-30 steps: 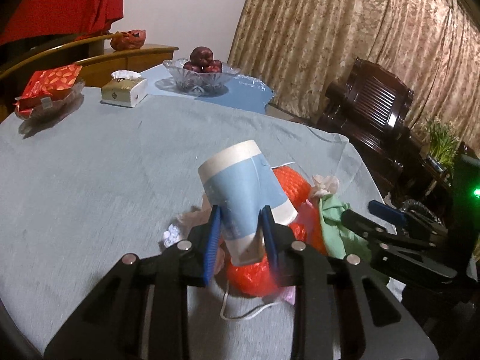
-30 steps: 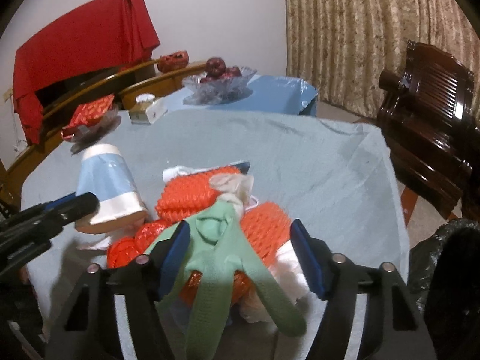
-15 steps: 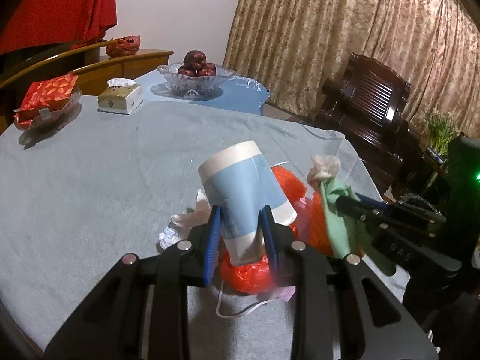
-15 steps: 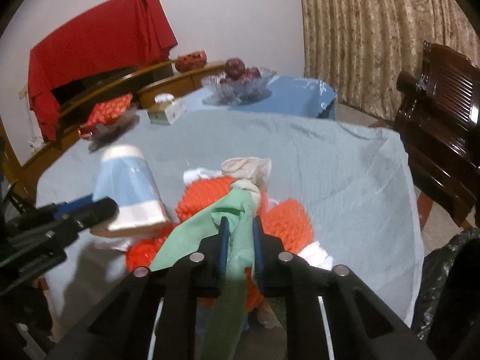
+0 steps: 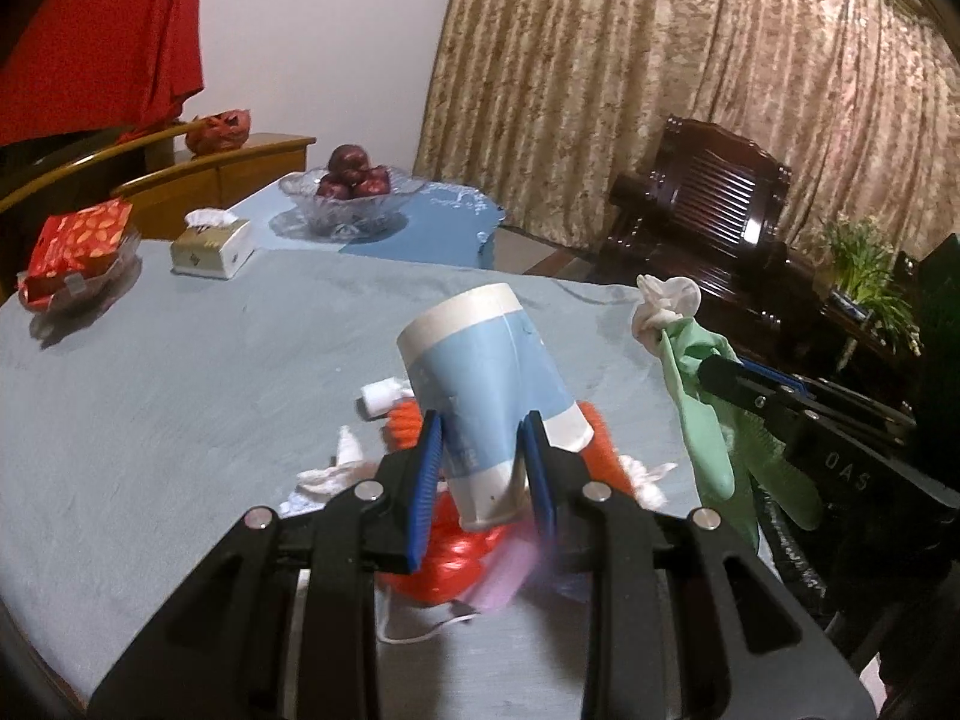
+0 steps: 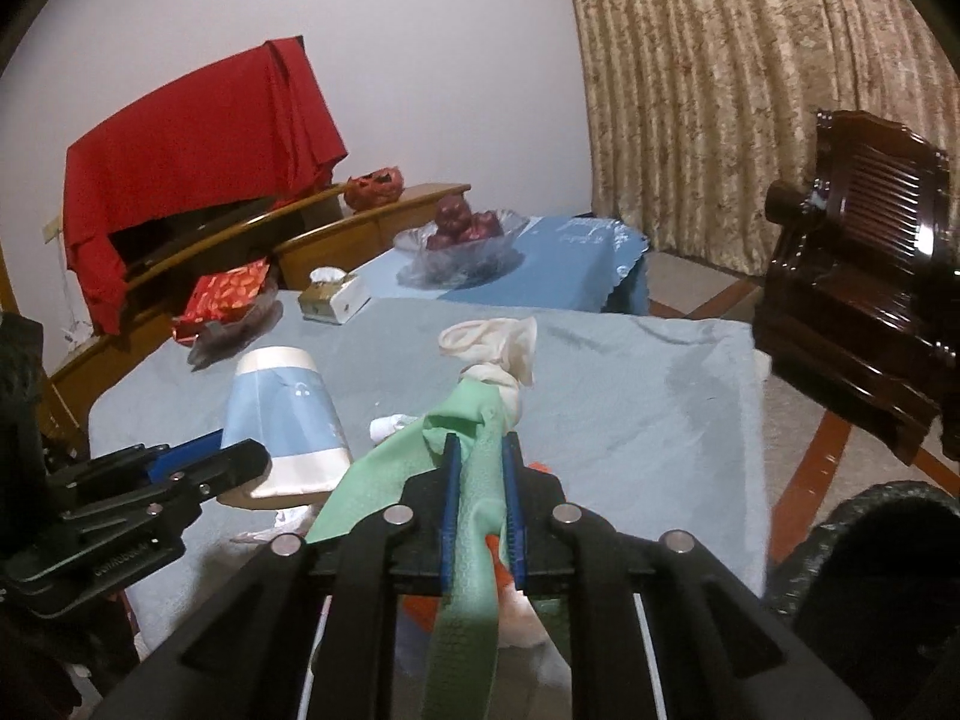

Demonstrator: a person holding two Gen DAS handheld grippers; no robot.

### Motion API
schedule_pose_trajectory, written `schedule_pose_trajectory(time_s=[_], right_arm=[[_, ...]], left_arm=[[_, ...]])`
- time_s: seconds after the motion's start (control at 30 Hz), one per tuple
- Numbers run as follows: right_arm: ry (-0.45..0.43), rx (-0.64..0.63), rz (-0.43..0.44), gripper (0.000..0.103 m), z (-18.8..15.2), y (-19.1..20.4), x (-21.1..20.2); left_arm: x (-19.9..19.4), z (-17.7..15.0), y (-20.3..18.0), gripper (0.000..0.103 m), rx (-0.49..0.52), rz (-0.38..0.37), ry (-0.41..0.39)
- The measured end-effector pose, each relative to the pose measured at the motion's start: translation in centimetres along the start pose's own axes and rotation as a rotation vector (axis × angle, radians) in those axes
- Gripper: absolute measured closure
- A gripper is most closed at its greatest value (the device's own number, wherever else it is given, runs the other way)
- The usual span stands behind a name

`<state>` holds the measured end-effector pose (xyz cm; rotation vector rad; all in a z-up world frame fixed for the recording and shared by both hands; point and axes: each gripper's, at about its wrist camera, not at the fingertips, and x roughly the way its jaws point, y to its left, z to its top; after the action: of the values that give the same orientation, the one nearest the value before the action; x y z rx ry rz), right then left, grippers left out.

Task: Collect trash
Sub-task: 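Carry cup and glove over the bin and open both tools to drop them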

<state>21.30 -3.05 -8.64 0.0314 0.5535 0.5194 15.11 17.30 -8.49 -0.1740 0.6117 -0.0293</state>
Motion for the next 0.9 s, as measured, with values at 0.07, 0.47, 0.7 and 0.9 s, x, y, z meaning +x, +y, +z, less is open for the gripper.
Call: schedule_pose_trajectory(time_s=[0.07,0.47,0.7,0.9], right_arm=[[-0.014,0.005,-0.017,0.089,0.2,-0.6,-1.1],[-0.062,0.055,-0.181,0.090,-0.8,-7.9,-8.1],[-0.053,0.113,-0.314,0.090,-3.1,-13.6,-12.0],[-0.034,0.173,-0.409,0.090,-5.6,-17.8,-14.6]], left_arm=[[-0.2,0.2,-1.0,0.077,0.006,-0.017,-0.003],[0.9,0.2,-10.3,0.077,0.096,-0.172,0.010],[2.6,-0.5,-16.8,0.077,0.158,-0.285,0.042],[4.4,-2.2,-22.9,0.077,0.217,-0.383,0.078]])
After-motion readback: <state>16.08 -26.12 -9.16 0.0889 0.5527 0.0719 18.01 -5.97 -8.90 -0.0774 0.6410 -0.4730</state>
